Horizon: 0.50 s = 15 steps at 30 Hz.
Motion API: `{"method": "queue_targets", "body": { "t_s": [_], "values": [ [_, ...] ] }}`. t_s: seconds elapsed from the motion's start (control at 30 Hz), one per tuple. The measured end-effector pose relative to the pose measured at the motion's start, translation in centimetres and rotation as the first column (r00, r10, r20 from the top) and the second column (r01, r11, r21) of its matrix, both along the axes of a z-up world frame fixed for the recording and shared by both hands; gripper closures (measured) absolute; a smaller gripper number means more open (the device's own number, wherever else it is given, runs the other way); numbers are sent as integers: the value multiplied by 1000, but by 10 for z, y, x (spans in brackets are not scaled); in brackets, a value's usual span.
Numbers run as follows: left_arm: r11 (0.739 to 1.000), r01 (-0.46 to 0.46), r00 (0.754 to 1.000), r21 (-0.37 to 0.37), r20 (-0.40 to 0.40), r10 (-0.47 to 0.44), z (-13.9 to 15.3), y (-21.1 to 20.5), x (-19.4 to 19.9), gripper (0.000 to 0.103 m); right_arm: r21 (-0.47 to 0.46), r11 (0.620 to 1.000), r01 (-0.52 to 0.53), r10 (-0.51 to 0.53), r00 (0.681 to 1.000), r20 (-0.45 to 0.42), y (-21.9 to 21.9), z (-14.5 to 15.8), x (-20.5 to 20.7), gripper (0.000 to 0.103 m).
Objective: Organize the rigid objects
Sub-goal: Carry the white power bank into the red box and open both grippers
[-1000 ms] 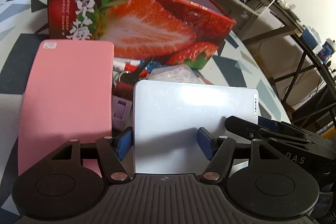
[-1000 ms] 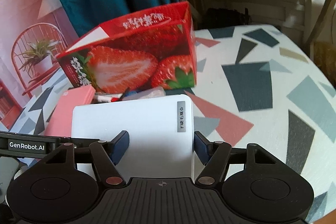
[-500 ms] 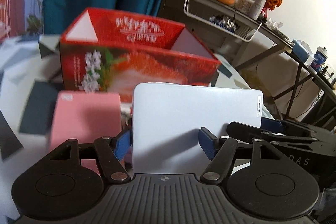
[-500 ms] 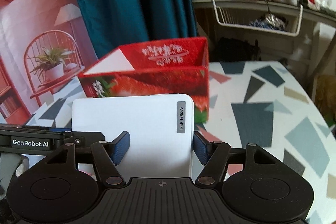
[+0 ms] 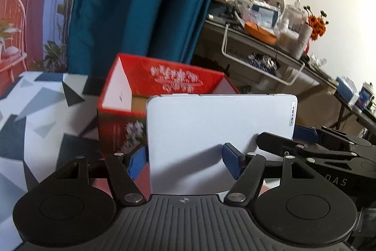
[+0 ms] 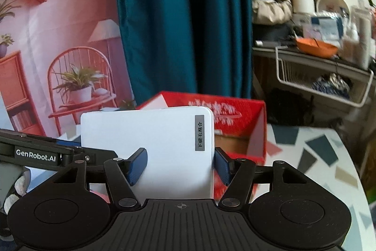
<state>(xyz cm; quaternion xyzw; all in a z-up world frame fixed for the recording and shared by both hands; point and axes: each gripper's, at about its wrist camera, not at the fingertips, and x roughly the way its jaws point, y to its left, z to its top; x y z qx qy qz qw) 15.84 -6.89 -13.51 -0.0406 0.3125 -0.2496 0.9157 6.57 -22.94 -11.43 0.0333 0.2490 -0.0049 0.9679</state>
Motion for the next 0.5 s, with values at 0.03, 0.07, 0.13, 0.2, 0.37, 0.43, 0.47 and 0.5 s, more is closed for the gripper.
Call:
{"method": "queue_targets", "body": {
  "t_s": [0.03, 0.07, 0.13, 0.2, 0.37, 0.43, 0.47, 0.5],
  "values": [
    [1000, -5, 1000, -3, 0, 5, 4, 0, 4, 32, -3, 1000, -4, 4, 1000, 1, 0, 3, 6, 45],
    [1000, -12, 1000, -5, 1, 12, 8, 0, 9, 32, 0, 1000, -6, 6, 1000, -2, -1, 6, 11, 45],
    [1000, -27, 1000, -7, 14, 27, 14, -1, 17, 32, 19, 1000, -7, 7, 1000, -7, -4, 10, 23, 45],
    [999, -38, 998, 0, 40, 38, 20, -3, 26, 32, 38, 999, -7, 8, 1000, -13, -9, 14, 36, 45],
    [998, -55, 998, -6, 31, 55, 28, -10, 61, 31, 49, 999, 1, 0, 1000, -17, -20, 17, 71, 45],
    [998, -56, 998, -1, 29, 56, 28, -13, 77, 31, 67, 998, 11, -9, 1000, -26, -29, 16, 88, 45],
    [998, -55, 998, 4, 27, 55, 28, -15, 84, 31, 74, 997, 13, -11, 999, -31, -32, 15, 97, 45],
    [998, -56, 998, 9, 25, 56, 27, -18, 92, 31, 82, 996, 18, -14, 999, -38, -36, 14, 106, 46]
  ]
}}
